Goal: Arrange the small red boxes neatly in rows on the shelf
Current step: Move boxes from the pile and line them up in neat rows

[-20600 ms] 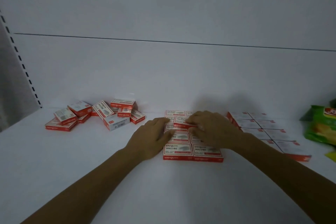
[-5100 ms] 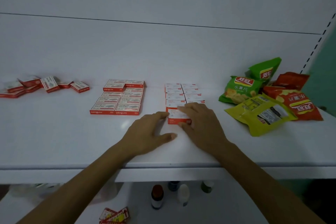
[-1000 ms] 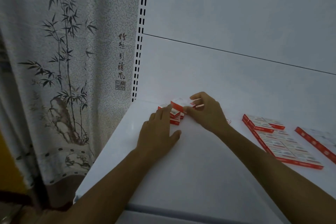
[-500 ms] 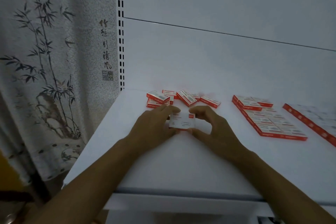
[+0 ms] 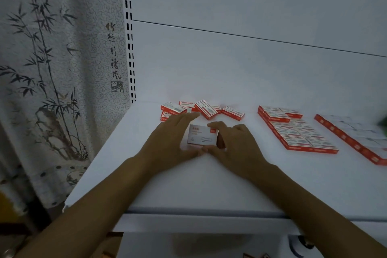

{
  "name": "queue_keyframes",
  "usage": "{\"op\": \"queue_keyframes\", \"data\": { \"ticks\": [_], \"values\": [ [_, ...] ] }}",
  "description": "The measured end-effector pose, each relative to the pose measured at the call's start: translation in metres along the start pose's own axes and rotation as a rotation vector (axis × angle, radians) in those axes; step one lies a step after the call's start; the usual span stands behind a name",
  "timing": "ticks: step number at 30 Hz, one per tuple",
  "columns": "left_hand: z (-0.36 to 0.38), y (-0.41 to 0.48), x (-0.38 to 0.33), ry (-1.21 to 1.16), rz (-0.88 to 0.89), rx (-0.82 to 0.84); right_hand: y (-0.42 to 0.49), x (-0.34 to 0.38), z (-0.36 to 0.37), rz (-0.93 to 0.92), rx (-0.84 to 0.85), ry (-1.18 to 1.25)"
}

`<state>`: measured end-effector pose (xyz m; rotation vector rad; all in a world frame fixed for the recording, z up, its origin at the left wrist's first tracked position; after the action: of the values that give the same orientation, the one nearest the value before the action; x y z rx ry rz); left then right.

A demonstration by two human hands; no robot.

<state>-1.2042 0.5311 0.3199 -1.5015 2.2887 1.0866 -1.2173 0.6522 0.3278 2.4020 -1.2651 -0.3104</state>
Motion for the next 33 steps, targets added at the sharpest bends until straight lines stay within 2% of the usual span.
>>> {"op": "queue_keyframes", "data": {
  "ticks": [5,11,19,26,33],
  "values": [
    [-0.002,0.003,-0.025,0.101,0.123,-0.038,-0.006,-0.007,-0.017,-0.033,0.027,-0.064],
    [0.026,0.021,-0.068,0.157,0.176,0.04,-0.033,-0.06,-0.053,0.049,-0.088,0.006],
    [0.12,0.053,-0.145,0.136,0.215,0.222,-0.101,-0.158,-0.086,0.193,-0.164,-0.019],
    [0.201,0.08,-0.223,0.025,0.307,0.281,-0.173,-0.256,-0.117,0.34,-0.12,-0.062],
    [0.274,0.099,-0.297,0.039,0.397,0.323,-0.23,-0.347,-0.133,0.383,-0.199,-0.026]
  ]
}}
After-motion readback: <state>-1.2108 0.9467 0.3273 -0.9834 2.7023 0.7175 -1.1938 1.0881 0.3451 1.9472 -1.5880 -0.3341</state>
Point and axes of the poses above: each hand's wrist, its own y-axis towards the middle knuckle, its own z-axis out of the palm, x = y × z, the point moved 10 cm from there along y, towards the middle knuckle, and after that the axes turned 9 degrees about -y, right-handed, at the moved point
